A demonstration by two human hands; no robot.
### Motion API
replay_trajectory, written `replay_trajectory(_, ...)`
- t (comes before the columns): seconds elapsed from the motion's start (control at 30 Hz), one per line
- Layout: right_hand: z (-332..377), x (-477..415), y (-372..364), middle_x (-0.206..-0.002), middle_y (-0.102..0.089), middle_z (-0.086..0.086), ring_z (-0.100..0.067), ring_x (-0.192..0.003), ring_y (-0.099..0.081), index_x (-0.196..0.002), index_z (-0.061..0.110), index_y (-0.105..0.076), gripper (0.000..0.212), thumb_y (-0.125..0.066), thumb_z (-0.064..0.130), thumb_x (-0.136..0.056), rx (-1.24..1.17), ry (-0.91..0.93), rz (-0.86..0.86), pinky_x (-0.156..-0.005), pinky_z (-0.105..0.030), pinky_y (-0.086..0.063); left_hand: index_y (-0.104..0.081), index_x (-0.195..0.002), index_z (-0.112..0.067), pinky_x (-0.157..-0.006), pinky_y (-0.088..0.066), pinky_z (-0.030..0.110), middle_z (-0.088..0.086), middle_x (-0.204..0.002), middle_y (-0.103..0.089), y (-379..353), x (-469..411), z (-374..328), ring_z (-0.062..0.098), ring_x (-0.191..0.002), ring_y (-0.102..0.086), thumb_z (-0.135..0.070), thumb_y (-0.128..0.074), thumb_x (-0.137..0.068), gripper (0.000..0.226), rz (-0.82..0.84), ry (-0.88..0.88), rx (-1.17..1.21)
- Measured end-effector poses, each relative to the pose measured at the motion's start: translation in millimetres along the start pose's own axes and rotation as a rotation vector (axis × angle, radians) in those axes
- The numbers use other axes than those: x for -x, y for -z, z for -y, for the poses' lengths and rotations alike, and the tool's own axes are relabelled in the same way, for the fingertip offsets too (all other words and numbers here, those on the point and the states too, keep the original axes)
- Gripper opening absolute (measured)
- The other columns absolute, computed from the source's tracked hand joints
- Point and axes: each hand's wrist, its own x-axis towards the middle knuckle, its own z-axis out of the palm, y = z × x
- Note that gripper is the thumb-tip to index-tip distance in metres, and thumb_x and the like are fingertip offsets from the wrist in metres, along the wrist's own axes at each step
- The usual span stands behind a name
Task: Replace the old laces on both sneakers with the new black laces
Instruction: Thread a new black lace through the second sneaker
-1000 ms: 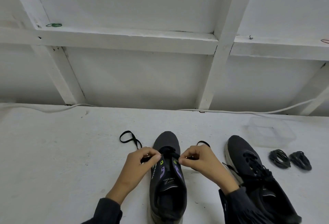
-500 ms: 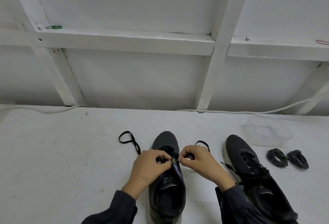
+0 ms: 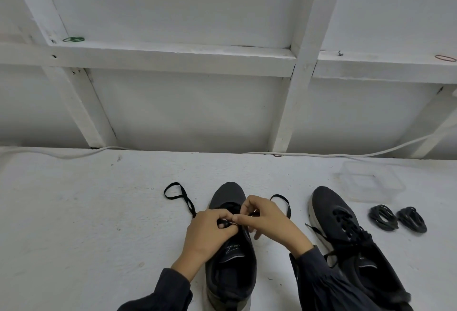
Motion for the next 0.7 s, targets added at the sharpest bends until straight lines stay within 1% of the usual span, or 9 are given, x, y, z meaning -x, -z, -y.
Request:
replay_trajectory(0.07,0.6,-1.3,-3.8,-0.075,-0.060,0.000,-0.013,-0.062,-0.058,-0.086,0.014,-0.057,0.016,-0.072,0.019,-0.084,-0.057,-0.017,-0.019,-0.056,-0.029,-0.053,-0.065,-0.066,-0.043,-0.063,-0.044,0.018,-0.017,-0.065,-0.066,0.9,0.8,-0.4,-0.001,-0.070,-0.060,-0.033,-0.072,-0.076,0.016,-0.015,0.006,0.006)
replay_trajectory(0.17,4.3,1.8,-1.4,-0.079,-0.056,-0.007,-0.008,-0.058,-0.054,-0.089,0.012,-0.054,0.009,-0.062,0.008,-0.087,-0.094,-0.034,-0.021,-0.053,-0.021,-0.048,-0.070,-0.069,-0.040,-0.068,-0.049,0.024,-0.020,-0.066,-0.067,9.6,0.4,2.0,-0.001,-0.066,-0.062,-0.041,-0.072,-0.070,0.003,-0.026,0.005,0.085)
replay_trajectory(0.23,4.8,5.6,2.4,-0.080,-0.054,-0.007,-0.003,-0.051,-0.048,-0.092,0.012,-0.055,0.008,-0.057,0.005,-0.089,-0.097,-0.027,-0.015,-0.049,-0.017,-0.041,-0.071,-0.070,-0.038,-0.067,-0.048,0.027,-0.016,-0.062,-0.066,20.3,-1.6,6.7,-0.002,-0.059,-0.058,-0.052,-0.068,-0.061,0.017,-0.101,0.021,0.197)
replay_trajectory(0.27,4.5,6.8,2.9,-0.080,-0.054,-0.005,-0.003,-0.052,-0.047,-0.094,0.015,-0.058,0.011,-0.055,0.005,-0.090,-0.085,-0.015,-0.008,-0.050,-0.018,-0.041,-0.072,-0.070,-0.037,-0.067,-0.047,0.027,-0.015,-0.063,-0.066,26.0,-3.1,9.0,-0.002,-0.058,-0.056,-0.052,-0.068,-0.059,0.019,-0.143,0.032,0.239)
replay_trajectory(0.37,5.3,5.0,-1.9,-0.086,-0.051,0.003,-0.008,-0.071,-0.051,-0.091,0.040,-0.067,0.033,-0.053,0.010,-0.090,0.066,0.053,0.004,-0.065,-0.028,-0.052,-0.072,-0.072,-0.037,-0.071,-0.051,0.031,-0.014,-0.071,-0.070,36.5,-3.7,8.0,0.002,-0.066,-0.060,-0.045,-0.068,-0.065,0.011,-0.178,0.035,0.279)
replay_trajectory(0.43,10.3,1.6,-8.0,-0.095,-0.048,0.005,-0.008,-0.079,-0.050,-0.086,0.051,-0.066,0.041,-0.056,0.011,-0.086,0.166,0.102,0.000,-0.080,-0.029,-0.051,-0.072,-0.072,-0.037,-0.076,-0.054,0.034,-0.013,-0.074,-0.072,36.5,-2.2,5.2,0.006,-0.072,-0.065,-0.045,-0.069,-0.066,0.011,-0.153,0.010,0.301)
replay_trajectory(0.53,16.7,0.5,-14.0,-0.103,-0.048,0.006,-0.006,-0.077,-0.046,-0.079,0.040,-0.070,0.027,-0.066,0.013,-0.079,0.154,0.141,0.027,-0.076,-0.019,-0.045,-0.073,-0.073,-0.036,-0.079,-0.055,0.037,-0.011,-0.076,-0.073,32.7,-1.0,6.3,0.011,-0.074,-0.068,-0.053,-0.067,-0.062,0.021,-0.116,-0.020,0.327)
replay_trajectory(0.6,15.7,0.9,-15.2,-0.098,-0.051,0.008,-0.004,-0.073,-0.047,-0.075,0.029,-0.068,0.012,-0.073,0.018,-0.078,0.131,0.142,-0.006,-0.074,-0.022,-0.045,-0.074,-0.077,-0.036,-0.079,-0.056,0.035,-0.009,-0.074,-0.072,30.6,-1.4,10.6,0.010,-0.075,-0.068,-0.052,-0.068,-0.063,0.022,-0.078,-0.027,0.347)
replay_trajectory(0.7,11.6,-1.3,-15.5,-0.080,-0.055,0.008,-0.001,-0.066,-0.047,-0.062,0.023,-0.059,0.026,-0.080,0.026,-0.076,0.087,0.140,-0.108,-0.067,-0.024,-0.043,-0.071,-0.092,-0.040,-0.082,-0.051,0.024,-0.002,-0.077,-0.068,32.6,0.2,20.2,0.008,-0.081,-0.067,-0.056,-0.073,-0.061,0.035,0.043,-0.001,0.381)
